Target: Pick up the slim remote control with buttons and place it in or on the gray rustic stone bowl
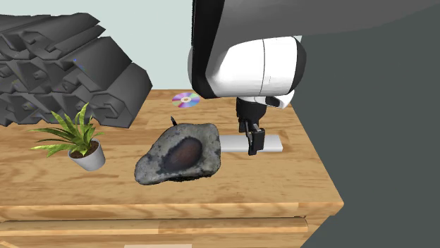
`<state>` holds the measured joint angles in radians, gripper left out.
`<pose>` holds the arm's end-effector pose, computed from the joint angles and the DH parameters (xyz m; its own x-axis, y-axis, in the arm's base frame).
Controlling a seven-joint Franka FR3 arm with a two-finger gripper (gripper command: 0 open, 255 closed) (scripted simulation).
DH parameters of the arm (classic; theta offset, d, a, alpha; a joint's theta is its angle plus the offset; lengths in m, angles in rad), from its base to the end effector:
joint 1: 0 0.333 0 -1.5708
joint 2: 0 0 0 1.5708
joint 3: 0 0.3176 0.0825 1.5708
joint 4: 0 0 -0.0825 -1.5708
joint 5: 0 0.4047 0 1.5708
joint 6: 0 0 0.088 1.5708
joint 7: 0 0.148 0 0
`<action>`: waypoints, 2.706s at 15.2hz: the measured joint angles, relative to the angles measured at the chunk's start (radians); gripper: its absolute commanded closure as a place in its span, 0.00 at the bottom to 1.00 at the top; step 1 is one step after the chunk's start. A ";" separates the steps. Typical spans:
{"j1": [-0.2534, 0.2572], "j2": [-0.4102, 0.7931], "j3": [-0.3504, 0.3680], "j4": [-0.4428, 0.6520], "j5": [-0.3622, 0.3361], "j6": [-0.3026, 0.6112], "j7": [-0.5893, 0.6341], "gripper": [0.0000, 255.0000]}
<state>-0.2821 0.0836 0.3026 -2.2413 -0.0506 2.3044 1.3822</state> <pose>0.5453 0.0094 0.2780 0.2402 -0.9707 0.0088 -0.9706 -0.2400 0.0185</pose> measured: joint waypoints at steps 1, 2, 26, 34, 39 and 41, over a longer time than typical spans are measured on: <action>0.000 0.001 0.000 -0.001 0.000 0.001 0.000 0.00; 0.000 0.001 0.000 -0.001 0.000 0.002 0.000 0.00; -0.003 -0.079 0.001 0.055 0.034 -0.129 -0.026 1.00; -0.005 -0.124 -0.001 0.113 0.049 -0.230 -0.039 1.00; -0.005 -0.146 -0.002 0.155 0.057 -0.294 -0.044 1.00; -0.005 -0.151 -0.002 0.180 0.058 -0.322 -0.044 1.00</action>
<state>-0.2870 -0.0670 0.3003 -2.0618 0.0076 1.9822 1.3378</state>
